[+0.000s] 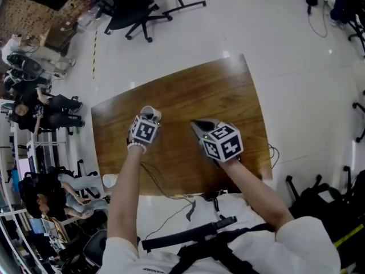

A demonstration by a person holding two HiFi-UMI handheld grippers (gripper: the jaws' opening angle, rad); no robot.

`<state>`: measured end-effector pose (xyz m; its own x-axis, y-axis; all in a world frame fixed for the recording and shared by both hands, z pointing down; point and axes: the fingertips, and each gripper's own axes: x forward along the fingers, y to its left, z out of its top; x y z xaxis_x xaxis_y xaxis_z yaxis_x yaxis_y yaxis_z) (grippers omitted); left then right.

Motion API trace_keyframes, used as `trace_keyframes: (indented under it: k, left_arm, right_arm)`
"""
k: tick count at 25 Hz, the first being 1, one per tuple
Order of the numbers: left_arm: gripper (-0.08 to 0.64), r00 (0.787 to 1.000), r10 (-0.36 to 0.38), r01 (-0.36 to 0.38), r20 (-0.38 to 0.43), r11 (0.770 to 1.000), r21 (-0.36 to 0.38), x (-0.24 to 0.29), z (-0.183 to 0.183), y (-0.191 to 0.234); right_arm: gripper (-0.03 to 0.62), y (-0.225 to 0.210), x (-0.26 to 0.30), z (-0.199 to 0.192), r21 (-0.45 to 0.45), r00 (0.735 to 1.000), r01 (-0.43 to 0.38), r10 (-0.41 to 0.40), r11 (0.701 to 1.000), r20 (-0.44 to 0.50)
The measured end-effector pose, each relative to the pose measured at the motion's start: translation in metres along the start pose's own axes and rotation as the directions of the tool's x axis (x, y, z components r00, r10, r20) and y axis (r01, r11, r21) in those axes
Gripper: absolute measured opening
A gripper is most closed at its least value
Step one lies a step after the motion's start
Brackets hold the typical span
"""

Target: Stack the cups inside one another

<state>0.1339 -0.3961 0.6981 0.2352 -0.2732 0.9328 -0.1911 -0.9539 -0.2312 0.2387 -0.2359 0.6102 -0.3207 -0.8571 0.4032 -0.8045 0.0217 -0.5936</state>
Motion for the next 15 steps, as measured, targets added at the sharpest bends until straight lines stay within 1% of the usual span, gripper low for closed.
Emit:
trace_keyframes:
  k: [1,3,5,9,12,15]
  left_arm:
    - [0.031,1.0,-0.002,0.002,-0.003,1.0,-0.004,-0.002,-0.001,0.0]
    - [0.017,1.0,-0.001,0.001,0.0,1.0,-0.009,-0.007,-0.001,0.002]
    - [0.015,1.0,0.003,-0.003,0.011,1.0,-0.012,-0.012,0.001,0.002]
    - [0.012,0.998,0.034,-0.032,0.052,0.999,-0.036,-0.029,0.001,0.004]
    - [0.012,0.995,0.058,-0.053,0.083,0.996,-0.069,-0.047,-0.009,0.002]
    - [0.011,0.991,0.078,-0.067,0.104,0.992,-0.105,-0.067,-0.026,0.002]
  right_arm:
    - [0.014,0.002,-0.002,0.002,0.0,1.0,0.003,-0.003,1.0,0.0]
    - [0.014,0.006,-0.004,0.005,-0.001,1.0,0.007,-0.007,1.0,0.0]
    - [0.014,0.007,-0.007,0.006,-0.005,1.0,0.009,-0.009,1.0,0.001]
    - [0.014,0.017,-0.012,0.004,-0.024,1.0,-0.001,0.001,1.0,0.004]
    - [0.014,0.031,-0.012,-0.005,-0.041,1.0,-0.019,0.019,0.999,0.003]
    - [0.014,0.05,-0.008,-0.014,-0.058,0.999,-0.044,0.044,0.997,-0.004]
